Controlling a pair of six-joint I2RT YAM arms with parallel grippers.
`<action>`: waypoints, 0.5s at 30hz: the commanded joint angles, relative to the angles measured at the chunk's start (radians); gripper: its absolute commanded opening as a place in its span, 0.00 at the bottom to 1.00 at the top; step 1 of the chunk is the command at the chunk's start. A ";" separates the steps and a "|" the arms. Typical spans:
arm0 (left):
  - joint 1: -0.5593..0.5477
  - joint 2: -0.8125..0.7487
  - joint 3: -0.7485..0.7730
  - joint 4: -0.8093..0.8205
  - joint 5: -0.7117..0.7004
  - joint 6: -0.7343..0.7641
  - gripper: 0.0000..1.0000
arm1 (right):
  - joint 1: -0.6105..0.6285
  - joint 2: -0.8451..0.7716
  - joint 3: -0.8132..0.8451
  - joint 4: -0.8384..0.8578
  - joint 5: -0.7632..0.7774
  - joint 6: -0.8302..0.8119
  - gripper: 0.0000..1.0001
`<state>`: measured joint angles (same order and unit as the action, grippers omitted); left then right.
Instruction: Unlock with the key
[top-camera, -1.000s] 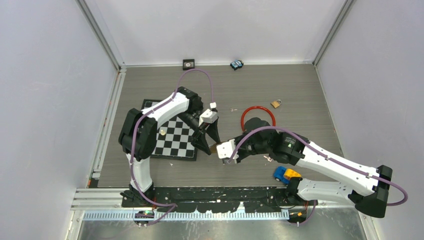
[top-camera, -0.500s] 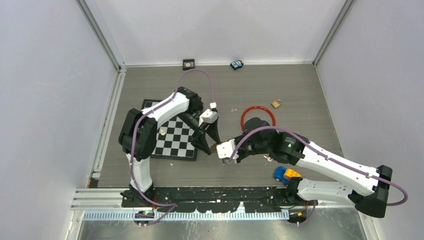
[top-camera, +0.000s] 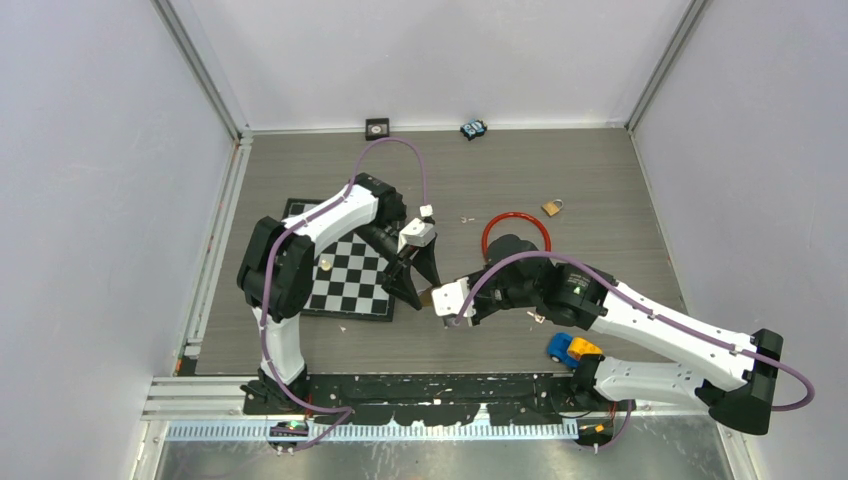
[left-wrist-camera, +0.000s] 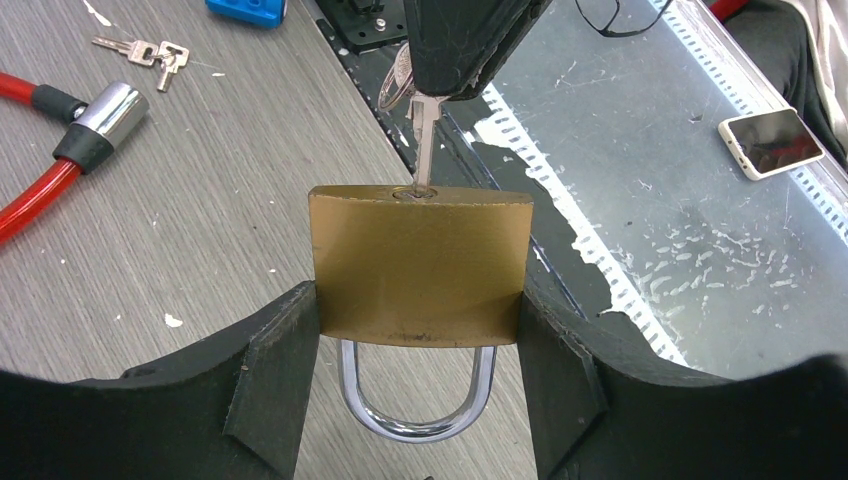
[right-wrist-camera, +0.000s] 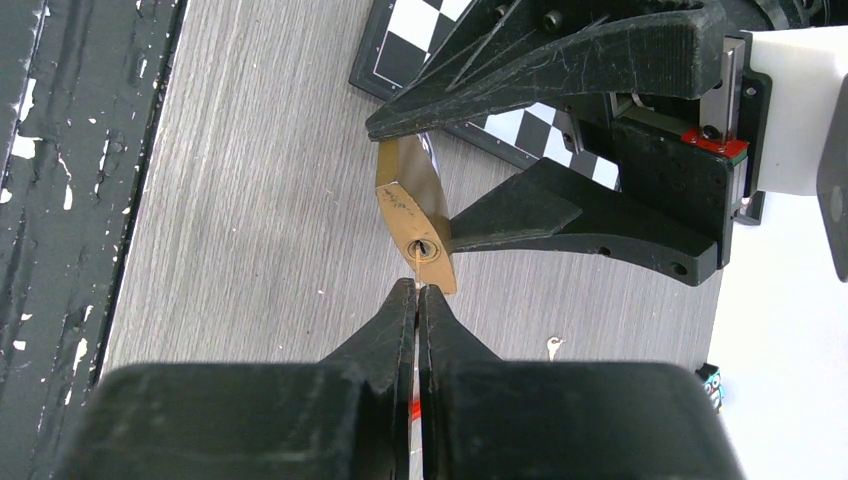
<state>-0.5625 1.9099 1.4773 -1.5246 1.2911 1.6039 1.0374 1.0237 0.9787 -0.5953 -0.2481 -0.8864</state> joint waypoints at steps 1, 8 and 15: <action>-0.002 -0.041 0.021 -0.170 0.096 0.002 0.00 | -0.002 0.003 0.046 0.034 -0.005 0.017 0.01; -0.002 -0.039 0.021 -0.168 0.093 0.002 0.00 | -0.002 -0.006 0.051 0.031 -0.004 0.021 0.01; -0.002 -0.041 0.022 -0.168 0.095 0.003 0.00 | -0.003 -0.002 0.052 0.032 -0.002 0.020 0.01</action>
<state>-0.5625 1.9099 1.4773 -1.5249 1.2919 1.6039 1.0374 1.0237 0.9909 -0.5945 -0.2485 -0.8825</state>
